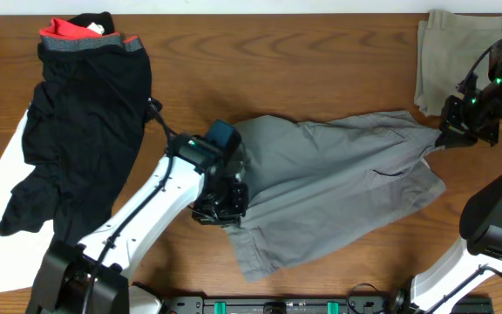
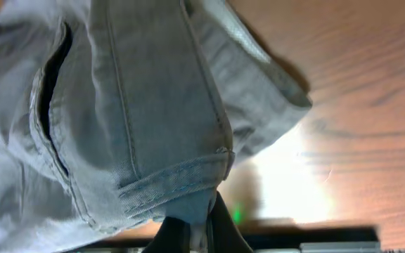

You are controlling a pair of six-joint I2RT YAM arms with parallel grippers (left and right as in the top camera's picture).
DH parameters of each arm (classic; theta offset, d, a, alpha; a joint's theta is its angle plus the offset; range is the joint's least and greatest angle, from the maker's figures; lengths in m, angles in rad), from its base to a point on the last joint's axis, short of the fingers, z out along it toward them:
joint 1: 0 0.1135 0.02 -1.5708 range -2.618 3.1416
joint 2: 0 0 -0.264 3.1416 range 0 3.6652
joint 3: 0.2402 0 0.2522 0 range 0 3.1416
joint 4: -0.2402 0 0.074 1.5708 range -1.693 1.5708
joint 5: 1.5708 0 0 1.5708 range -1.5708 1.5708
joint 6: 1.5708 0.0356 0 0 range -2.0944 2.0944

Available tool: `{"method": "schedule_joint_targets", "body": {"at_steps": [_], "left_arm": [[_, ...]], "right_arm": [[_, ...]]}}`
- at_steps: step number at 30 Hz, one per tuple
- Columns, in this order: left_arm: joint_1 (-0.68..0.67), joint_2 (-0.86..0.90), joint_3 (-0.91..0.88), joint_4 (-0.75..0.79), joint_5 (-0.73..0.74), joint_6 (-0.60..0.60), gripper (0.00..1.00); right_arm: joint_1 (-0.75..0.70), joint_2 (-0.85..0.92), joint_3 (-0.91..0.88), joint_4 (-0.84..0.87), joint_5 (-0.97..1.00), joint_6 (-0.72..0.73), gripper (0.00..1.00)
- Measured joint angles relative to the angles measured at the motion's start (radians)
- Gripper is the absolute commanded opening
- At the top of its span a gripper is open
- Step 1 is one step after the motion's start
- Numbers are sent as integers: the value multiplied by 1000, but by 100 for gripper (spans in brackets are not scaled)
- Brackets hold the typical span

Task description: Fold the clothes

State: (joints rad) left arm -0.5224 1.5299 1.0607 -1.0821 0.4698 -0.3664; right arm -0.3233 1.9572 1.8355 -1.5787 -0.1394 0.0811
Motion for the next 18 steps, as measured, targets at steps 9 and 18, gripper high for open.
{"method": "schedule_joint_targets", "body": {"at_steps": [9,18], "left_arm": [[-39,29,-10,116,-101,-16,6],[-35,175,-26,147,-143,-27,6]], "right_arm": [[46,0,-4,82,29,17,1],[135,0,-237,235,68,29,1]]}}
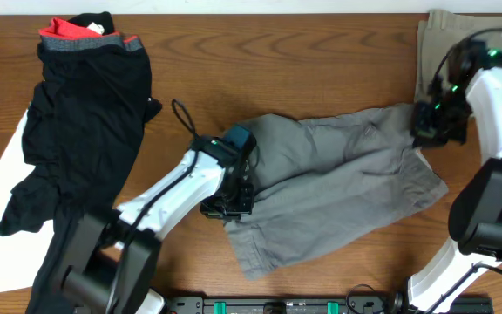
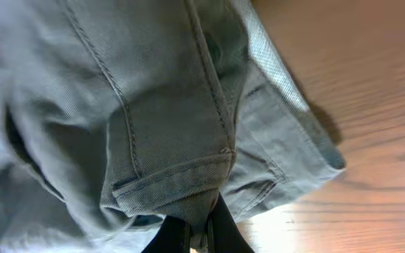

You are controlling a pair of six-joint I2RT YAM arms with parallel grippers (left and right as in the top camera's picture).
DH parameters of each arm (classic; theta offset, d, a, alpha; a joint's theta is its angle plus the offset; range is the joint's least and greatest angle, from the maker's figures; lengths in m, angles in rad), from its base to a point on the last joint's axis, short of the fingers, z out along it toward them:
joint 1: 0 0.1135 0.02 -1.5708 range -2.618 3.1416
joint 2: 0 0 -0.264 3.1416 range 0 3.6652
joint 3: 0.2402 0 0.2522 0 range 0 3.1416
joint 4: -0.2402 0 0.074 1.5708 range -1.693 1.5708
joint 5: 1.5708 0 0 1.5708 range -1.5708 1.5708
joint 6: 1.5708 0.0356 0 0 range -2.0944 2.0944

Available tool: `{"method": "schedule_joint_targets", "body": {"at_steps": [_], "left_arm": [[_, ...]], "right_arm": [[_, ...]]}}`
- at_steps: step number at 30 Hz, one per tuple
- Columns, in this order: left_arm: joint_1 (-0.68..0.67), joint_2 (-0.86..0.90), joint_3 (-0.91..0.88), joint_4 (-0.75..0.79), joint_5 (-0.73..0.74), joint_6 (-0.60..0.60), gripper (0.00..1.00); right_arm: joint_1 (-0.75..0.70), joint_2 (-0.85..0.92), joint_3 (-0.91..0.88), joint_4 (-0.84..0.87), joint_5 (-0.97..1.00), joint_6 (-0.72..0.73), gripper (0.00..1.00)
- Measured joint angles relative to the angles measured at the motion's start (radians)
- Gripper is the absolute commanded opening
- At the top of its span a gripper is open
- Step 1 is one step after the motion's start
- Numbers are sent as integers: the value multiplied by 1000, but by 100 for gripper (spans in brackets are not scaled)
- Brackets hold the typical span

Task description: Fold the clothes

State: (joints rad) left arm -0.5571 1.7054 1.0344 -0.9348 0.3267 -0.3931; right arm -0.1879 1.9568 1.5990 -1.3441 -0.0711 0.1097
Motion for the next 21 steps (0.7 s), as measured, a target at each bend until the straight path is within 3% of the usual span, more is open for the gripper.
{"method": "schedule_joint_targets", "body": {"at_steps": [13,21], "left_arm": [[57,74,-9,39,-103,1,6],[228,74,-11,290,-167,26,6]], "right_arm": [[97,0,-310,283,-24,29,1],[144,-10,-359,467,-55,74,1]]}}
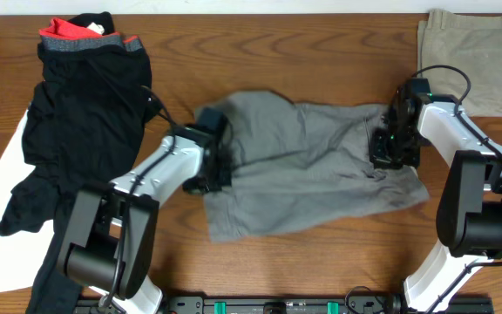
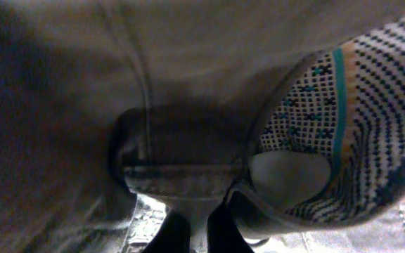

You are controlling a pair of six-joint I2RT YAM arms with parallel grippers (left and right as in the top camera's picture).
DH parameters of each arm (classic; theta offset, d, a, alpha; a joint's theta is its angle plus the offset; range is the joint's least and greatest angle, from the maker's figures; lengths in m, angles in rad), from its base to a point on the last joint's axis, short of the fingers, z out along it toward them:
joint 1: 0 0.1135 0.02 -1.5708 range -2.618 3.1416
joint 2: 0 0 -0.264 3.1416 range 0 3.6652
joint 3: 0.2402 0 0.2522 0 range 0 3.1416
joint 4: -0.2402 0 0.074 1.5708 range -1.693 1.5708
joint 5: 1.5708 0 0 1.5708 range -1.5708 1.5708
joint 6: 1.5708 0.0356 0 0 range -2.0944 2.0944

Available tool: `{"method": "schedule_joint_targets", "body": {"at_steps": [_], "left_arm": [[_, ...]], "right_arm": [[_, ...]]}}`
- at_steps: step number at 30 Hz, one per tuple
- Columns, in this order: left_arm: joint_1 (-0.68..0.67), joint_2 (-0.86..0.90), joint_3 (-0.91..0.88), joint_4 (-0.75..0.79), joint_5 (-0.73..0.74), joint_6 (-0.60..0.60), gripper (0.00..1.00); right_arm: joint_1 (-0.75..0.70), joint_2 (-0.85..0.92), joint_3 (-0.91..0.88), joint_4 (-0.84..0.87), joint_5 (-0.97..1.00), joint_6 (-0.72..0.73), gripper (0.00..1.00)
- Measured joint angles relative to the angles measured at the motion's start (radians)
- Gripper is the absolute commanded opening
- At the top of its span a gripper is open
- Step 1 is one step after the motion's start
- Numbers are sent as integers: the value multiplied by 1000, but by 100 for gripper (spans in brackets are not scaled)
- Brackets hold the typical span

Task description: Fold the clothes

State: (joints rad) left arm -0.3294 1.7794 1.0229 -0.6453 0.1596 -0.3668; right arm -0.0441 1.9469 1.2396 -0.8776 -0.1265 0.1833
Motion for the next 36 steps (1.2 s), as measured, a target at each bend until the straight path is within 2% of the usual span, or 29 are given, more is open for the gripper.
{"method": "schedule_joint_targets", "body": {"at_steps": [6,10,16,19,22,27,31,36], "left_arm": [[76,0,-2,198,-29,75,6],[112,0,-2,277,-39,122,6],[143,0,13,304,-44,182,6],[150,0,68,248,-51,192,6],[154,-19,155,123,-50,196,6],[158,-148,233,-76,20,207,6],[158,-263,245,-232,63,208,6],[157,-285,238,-393,83,207,6]], "right_arm": [[14,-3,-10,194,-31,26,1],[19,-3,-14,299,-31,34,1],[19,-1,2,322,-41,37,1],[19,5,70,238,-50,39,1],[19,5,180,109,-69,33,1],[19,-12,329,-108,-84,11,1],[19,-58,353,-248,-76,2,1],[18,-71,345,-357,-42,-1,1]]}}
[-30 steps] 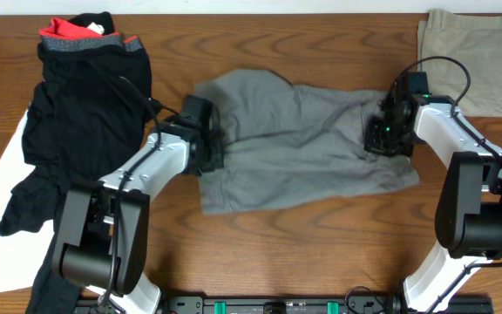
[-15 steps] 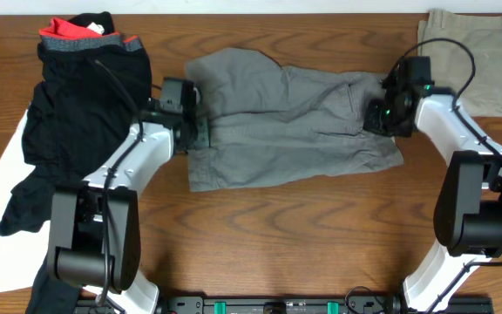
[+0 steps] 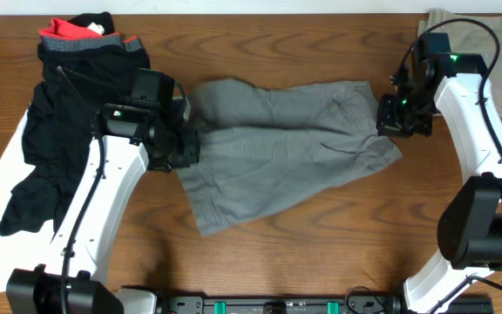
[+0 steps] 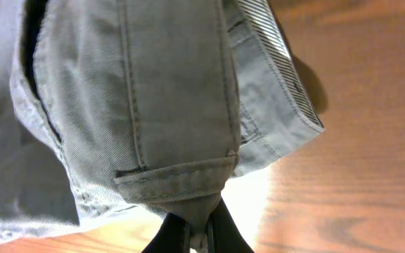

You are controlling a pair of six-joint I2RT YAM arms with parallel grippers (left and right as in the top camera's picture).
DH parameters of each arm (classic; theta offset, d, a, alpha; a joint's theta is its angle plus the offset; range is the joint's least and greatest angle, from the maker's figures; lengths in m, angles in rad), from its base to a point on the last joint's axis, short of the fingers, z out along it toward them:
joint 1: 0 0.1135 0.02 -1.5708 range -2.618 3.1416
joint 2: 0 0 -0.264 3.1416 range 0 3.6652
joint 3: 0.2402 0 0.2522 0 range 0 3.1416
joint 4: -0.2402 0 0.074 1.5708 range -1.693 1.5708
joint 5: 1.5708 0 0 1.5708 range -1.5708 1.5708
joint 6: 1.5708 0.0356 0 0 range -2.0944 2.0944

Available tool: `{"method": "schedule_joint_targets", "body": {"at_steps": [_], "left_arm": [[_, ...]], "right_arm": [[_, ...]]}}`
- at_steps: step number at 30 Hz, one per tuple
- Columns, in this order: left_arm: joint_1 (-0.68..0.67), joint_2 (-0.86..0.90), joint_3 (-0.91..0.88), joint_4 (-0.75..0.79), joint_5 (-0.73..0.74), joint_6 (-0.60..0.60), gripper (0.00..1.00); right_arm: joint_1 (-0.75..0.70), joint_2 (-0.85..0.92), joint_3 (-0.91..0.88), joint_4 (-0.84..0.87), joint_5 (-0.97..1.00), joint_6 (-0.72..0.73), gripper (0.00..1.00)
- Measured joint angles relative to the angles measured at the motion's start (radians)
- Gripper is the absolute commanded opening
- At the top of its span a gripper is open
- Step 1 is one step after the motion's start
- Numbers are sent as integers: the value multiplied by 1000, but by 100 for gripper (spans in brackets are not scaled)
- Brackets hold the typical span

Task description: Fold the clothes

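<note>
Grey shorts (image 3: 277, 144) lie spread across the middle of the table, stretched between both arms. My left gripper (image 3: 184, 148) is shut on their left edge. At the right, my right gripper (image 3: 389, 122) is shut on the waistband end. In the right wrist view the grey waistband (image 4: 174, 126) with its belt loop hangs out of my shut right gripper (image 4: 199, 228), lifted a little above the wood. A black garment with a red and grey band (image 3: 81, 105) lies at the far left, and folded beige shorts (image 3: 469, 52) rest in the back right corner.
A white cloth (image 3: 3, 187) lies under the black garment at the left edge. The beige shorts sit just behind my right arm. Bare wooden table (image 3: 321, 253) shows in front of the grey shorts. A black rail with green clips (image 3: 277, 305) runs along the near edge.
Both grippers have moved toward the back of the table with the grey shorts, and further apart. The shorts now lie stretched wider and flatter, and the patterned inner lining no longer shows.
The grey shorts lay stretched rightward, my right gripper holding one end near the right edge and my left pinching the other mid-table. Both then shifted leftward, bunching the cloth. Now the shorts lie spread out nearer the back, still held at both ends.
</note>
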State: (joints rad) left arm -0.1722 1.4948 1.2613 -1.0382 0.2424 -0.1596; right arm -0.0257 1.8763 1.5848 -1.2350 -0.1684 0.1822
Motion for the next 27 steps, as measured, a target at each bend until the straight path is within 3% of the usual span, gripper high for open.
{"method": "schedule_joint_targets", "body": {"at_steps": [13,14,15,16,17,19,21,24,27], "left_arm": [[-71,31,-297,67,147,0,6],[-76,31,-303,64,156,0,9],[-84,31,-306,58,168,1,32],[-88,31,-306,51,175,6,48],[-94,31,-306,47,182,3,57],[-103,31,-306,39,199,1,68],[-111,31,-306,25,212,2,72],[-127,31,-306,6,227,0,71],[-140,31,-306,-3,238,-1,47]], "right_arm": [[-56,0,-204,141,37,0,1],[-58,0,-206,146,39,0,1],[-59,0,-208,153,39,0,2],[-58,0,-208,157,41,0,7],[-58,0,-208,160,42,1,13],[-58,0,-208,162,46,4,32],[-59,0,-208,164,52,5,49],[-58,0,-208,165,56,-4,54],[-58,0,-208,172,58,-8,54]]}}
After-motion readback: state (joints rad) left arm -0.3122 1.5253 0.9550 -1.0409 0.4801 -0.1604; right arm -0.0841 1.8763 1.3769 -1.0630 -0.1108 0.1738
